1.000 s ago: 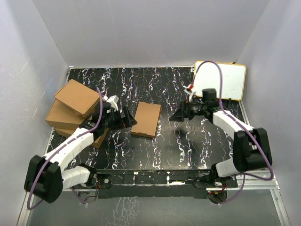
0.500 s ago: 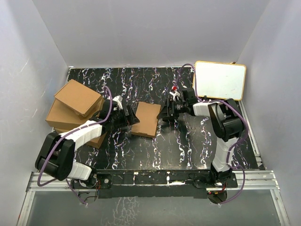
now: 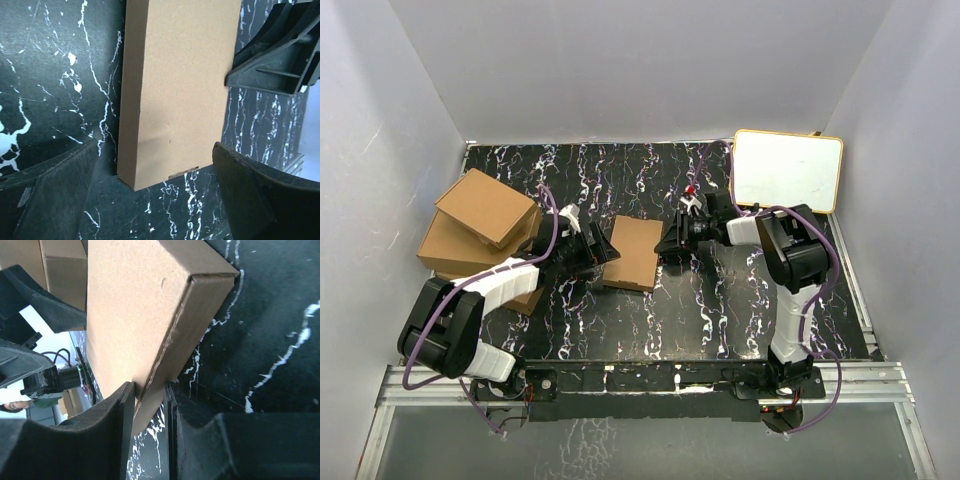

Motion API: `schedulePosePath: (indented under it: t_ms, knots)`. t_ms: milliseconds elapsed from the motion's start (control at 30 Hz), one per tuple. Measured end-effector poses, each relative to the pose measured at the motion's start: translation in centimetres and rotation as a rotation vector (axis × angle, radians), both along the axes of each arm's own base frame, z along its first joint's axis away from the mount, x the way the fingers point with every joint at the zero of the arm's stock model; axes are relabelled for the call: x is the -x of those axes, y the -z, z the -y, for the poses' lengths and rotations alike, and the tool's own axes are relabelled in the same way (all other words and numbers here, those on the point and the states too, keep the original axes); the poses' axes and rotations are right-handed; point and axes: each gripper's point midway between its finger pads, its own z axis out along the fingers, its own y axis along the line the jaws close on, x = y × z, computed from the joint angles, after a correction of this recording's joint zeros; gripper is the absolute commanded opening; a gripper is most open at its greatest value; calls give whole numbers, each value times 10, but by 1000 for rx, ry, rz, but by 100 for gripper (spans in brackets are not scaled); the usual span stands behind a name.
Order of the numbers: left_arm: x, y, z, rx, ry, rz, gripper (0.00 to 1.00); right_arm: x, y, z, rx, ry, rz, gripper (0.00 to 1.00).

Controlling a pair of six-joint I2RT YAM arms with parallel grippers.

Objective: Fold the paper box

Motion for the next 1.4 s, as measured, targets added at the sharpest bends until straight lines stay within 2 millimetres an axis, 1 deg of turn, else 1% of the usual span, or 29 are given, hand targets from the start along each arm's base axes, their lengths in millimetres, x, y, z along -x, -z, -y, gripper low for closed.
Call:
schedulePosePath:
  t_ms: [133,367,467,600,700,733,833,933,967,1000,1067,1133,1233,1267,1333,1400]
  knots:
    - [0,0,6,50,-16,-16,96,-4,1,9,-18,13,-13,30]
    - [-8,-4,22,171,-40,-49,97,-4,2,14,-64,6,-37,28]
    - [-8,0,28,210,-49,-83,97,-3,2,16,-86,5,-52,28]
    - [-5,8,34,226,-53,-125,96,-1,2,21,-102,8,-67,27]
    - [-3,10,42,253,-44,-142,88,-1,2,23,-112,8,-75,28]
    - [-2,10,45,263,-41,-147,84,0,3,24,-115,10,-79,28]
    - [0,10,54,288,-31,-156,69,0,2,25,-119,9,-83,30]
    - [1,10,62,299,-19,-164,49,0,3,25,-119,8,-82,34]
    - [1,9,65,301,-16,-164,44,0,3,25,-119,8,-81,36]
    - [1,8,66,302,-13,-162,36,0,3,25,-118,7,-78,39]
    - [0,4,70,301,0,-152,26,0,4,25,-115,5,-70,49]
    - [-5,-4,75,304,22,-122,15,1,1,26,-128,-6,-67,60]
    - [-12,-11,79,276,35,-91,12,1,-8,28,-152,-30,-46,70]
    - [-13,-11,77,255,35,-87,12,0,-11,30,-151,-32,-33,71]
    - [-15,-10,73,203,42,-79,10,-4,-15,39,-137,-26,5,74]
    - [-18,-15,67,135,55,-56,9,-9,-21,54,-118,-9,46,75]
